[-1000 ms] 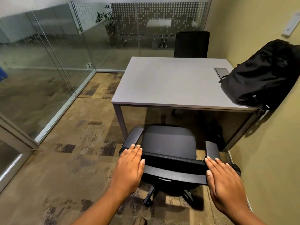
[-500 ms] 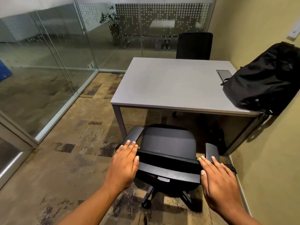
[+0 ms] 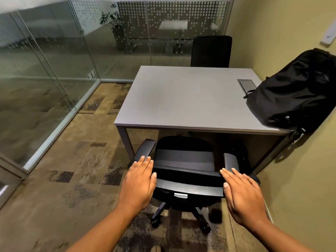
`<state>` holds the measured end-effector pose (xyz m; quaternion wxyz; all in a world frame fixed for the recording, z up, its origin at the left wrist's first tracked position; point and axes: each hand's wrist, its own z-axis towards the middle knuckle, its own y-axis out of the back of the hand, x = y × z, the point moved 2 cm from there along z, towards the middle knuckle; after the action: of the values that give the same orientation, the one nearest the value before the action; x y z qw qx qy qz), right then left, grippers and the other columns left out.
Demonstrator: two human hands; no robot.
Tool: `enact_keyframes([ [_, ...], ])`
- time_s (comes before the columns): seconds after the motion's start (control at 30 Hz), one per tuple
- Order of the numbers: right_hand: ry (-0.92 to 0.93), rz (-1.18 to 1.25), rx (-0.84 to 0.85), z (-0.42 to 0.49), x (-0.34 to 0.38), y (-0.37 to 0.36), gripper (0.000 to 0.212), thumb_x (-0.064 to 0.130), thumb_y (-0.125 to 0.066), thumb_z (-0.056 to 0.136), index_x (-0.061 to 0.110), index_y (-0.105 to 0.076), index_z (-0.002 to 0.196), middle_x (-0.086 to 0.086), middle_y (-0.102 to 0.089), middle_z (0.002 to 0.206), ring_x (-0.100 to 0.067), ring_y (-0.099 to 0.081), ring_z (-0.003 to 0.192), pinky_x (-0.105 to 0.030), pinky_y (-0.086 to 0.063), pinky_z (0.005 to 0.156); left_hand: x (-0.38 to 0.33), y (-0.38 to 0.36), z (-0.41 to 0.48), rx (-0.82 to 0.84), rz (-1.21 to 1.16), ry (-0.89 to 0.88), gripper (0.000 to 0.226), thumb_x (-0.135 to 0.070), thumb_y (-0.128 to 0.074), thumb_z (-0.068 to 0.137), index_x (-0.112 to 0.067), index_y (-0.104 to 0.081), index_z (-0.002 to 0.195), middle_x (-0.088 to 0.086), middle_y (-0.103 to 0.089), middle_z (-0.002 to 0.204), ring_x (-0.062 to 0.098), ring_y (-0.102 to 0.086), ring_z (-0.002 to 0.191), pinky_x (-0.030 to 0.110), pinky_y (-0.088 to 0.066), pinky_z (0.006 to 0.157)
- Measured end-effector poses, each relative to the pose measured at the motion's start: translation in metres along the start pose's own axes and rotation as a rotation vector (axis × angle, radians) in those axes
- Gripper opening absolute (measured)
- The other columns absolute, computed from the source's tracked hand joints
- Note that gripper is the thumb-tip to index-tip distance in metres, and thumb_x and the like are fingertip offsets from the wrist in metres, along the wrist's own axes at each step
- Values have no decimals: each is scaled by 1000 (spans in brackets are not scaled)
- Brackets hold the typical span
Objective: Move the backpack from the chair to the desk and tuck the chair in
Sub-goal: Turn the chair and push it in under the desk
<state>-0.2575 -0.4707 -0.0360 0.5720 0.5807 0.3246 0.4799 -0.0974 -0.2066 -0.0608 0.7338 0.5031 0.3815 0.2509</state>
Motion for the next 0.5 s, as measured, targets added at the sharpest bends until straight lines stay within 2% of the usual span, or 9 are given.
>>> enact_keyframes([
  [0.13, -9, 22, -13, 29, -4, -7, 57, 42, -19, 95, 21, -52, 136, 6, -55, 140, -13, -42, 136, -37, -32, 112, 9, -4, 25, 23, -12, -2, 64, -48, -14, 99, -13, -40, 146, 2, -40, 152, 15, -24, 145, 39, -20, 119],
  [0.3, -41, 41, -33, 60, -5, -11, 57, 43, -20, 95, 20, -51, 137, 3, -56, 139, -15, -44, 135, -39, -32, 113, 15, -4, 57, 27, -23, -24, 65, -47, -15, 98, -12, -42, 144, 4, -42, 151, 17, -27, 144, 34, -14, 118],
  [0.5, -75, 45, -46, 92, -7, -16, 57, 42, -20, 95, 18, -52, 136, 1, -57, 138, -17, -48, 132, -43, -35, 112, 22, -10, 92, 31, -3, -32, 60, -44, -19, 99, -11, -48, 140, 5, -48, 146, 19, -34, 141, 38, -21, 117],
])
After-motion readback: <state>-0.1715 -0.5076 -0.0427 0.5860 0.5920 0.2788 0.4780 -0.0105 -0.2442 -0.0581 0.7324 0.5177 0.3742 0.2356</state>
